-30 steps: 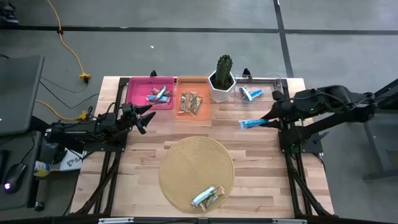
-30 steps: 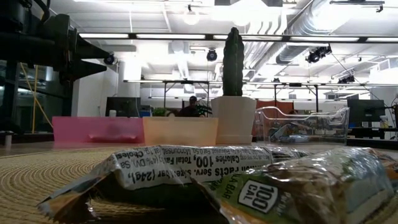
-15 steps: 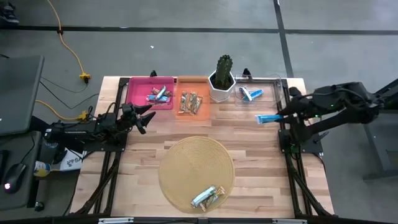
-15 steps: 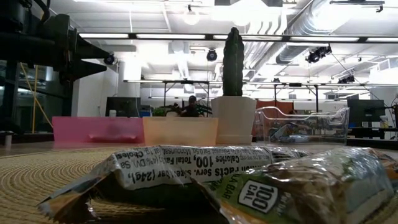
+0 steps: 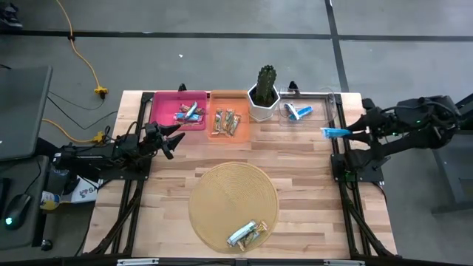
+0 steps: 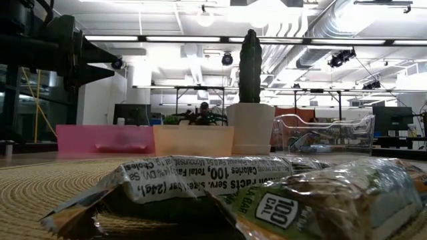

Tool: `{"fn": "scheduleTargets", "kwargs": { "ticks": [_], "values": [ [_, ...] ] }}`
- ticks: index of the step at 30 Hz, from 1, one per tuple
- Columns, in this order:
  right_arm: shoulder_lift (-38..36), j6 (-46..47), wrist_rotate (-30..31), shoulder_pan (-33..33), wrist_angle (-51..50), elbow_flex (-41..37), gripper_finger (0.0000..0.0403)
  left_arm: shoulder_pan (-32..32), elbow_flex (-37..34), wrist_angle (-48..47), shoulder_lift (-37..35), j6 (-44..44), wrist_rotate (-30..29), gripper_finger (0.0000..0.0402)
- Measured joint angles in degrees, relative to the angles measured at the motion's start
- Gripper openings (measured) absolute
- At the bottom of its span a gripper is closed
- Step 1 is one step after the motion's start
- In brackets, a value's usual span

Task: Pick and place Granola Bars by type
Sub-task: Put the blue granola bar into the transparent bin

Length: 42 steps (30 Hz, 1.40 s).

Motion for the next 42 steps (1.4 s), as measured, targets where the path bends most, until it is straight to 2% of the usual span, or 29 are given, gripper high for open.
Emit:
{"fn": "scheduleTargets", "kwargs": {
  "ticks": [4, 7, 12, 18, 23, 27, 30, 37, 42],
  "values": [
    [-2.23, 0.56, 0.61, 0.0, -1.89, -0.12, 0.0071, 0.0, -0.01, 0.0, 0.0, 0.01, 0.0, 0.0245],
    [-5.26, 1.3, 0.61, 0.0, -0.9, -3.53, 0.0071, 0.0, -0.02, 0.0, 0.0, 0.01, 0.0, 0.0245],
    [-12.34, 3.47, -0.85, 0.0, 4.97, -15.29, 0.0071, 0.0, -0.02, 0.0, 0.0, 0.01, 0.0, 0.0245],
    [-18.39, 4.13, 0.58, 0.0, 18.69, -30.83, 0.0071, 0.0, 0.0, 0.0, -0.02, 0.0, 0.0, 0.0245],
    [-18.91, 8.13, 7.95, -0.2, 26.66, -40.99, 0.0071, 0.0, -0.02, 0.0, 0.0, 0.0, 0.0, 0.0245],
    [-16.39, 13.77, 13.21, -1.49, 27.26, -43.12, 0.0071, 0.0, 0.0, 0.0, -0.02, 0.01, 0.02, 0.0245],
    [-15.77, 18.35, 19.38, -2.41, 30.36, -45.26, 0.0071, 0.0, -0.01, 0.0, -0.02, 0.0, 0.0, 0.0245],
    [-15.81, 24.06, 34.35, -5.44, 44.0, -50.42, 0.0071, 0.0, -0.01, 0.0, -0.02, 0.02, 0.01, 0.0245],
    [-15.79, 23.88, 41.66, -9.25, 54.35, -54.38, 0.0071, 0.0, 0.0, 0.0, -0.02, 0.02, 0.0, 0.0245]
  ]
}}
